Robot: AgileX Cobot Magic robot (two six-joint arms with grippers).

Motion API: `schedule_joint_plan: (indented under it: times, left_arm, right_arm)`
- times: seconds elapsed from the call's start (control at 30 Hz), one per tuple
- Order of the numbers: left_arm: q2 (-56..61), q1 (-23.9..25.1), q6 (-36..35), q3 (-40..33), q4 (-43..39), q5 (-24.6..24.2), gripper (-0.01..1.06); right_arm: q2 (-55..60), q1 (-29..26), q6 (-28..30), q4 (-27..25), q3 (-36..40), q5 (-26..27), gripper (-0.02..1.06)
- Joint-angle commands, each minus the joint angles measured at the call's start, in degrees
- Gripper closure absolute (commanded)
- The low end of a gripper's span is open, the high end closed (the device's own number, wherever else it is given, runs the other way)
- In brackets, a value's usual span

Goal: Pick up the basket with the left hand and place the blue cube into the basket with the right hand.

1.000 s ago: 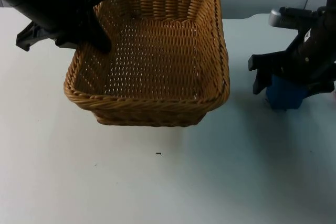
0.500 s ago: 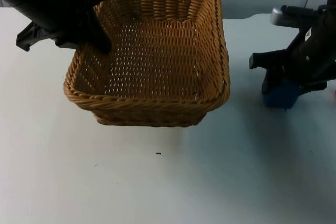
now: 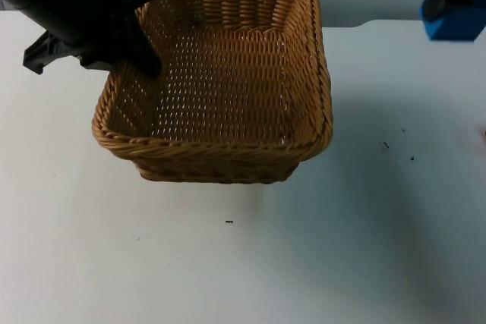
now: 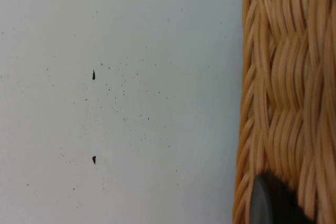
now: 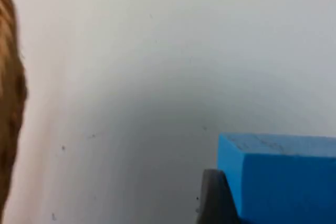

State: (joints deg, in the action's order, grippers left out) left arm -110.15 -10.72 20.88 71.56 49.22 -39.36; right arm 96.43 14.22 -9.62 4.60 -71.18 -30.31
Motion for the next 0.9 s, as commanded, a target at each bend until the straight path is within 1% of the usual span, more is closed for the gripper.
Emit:
schedule_joint_plan:
  times: [0.0,0.03,0.13,0.17,0.27,0.3,0.37,0.4,0.43,0.53,0.7,0.87]
  left_arm:
    - [1.22,-0.43,-0.08,0.16,1.56,-0.38,1.05]
    - [1.22,-0.43,-0.08,0.16,1.56,-0.38,1.05]
    - [1.22,-0.43,-0.08,0.16,1.56,-0.38,1.05]
    - [1.22,-0.43,-0.08,0.16,1.56,-0.38,1.05]
    - [1.22,-0.43,-0.08,0.16,1.56,-0.50,1.05]
    - [1.22,-0.43,-0.08,0.16,1.56,-0.50,1.05]
    - [1.22,-0.43,-0.08,0.16,1.56,-0.59,1.05]
    - [1.22,-0.43,-0.08,0.16,1.56,-0.59,1.05]
    - [1.22,-0.43,-0.08,0.16,1.56,-0.59,1.05]
    - [1.22,-0.43,-0.08,0.16,1.56,-0.59,1.05]
    - [1.22,-0.43,-0.08,0.16,1.56,-0.59,1.05]
    - [1.22,-0.43,-0.08,0.16,1.82,-0.56,1.05]
  right_arm:
    - [-4.88,1.80,1.57,0.24,-0.45,-0.27,1.05]
    - [-6.91,2.72,2.40,0.24,-0.45,-0.27,1.05]
    - [-10.93,6.31,2.56,0.74,-0.45,-0.27,1.05]
    - [-10.93,6.31,2.56,0.74,-0.45,-0.27,1.05]
    - [-12.13,11.36,2.56,1.12,-0.45,-0.27,1.05]
    - [-12.13,11.36,2.56,1.12,-0.45,-0.27,1.05]
    - [-12.13,14.53,2.56,1.26,-0.45,0.46,1.05]
    - [-12.01,16.69,2.56,1.50,-0.45,1.84,1.05]
    - [-12.01,16.69,2.56,1.50,-0.45,1.84,1.05]
    - [-12.01,20.48,2.56,1.74,-0.45,4.24,1.05]
    - [-10.43,22.76,2.56,1.62,-0.45,5.71,1.05]
    - [-7.80,22.90,2.79,1.55,-0.45,6.85,1.05]
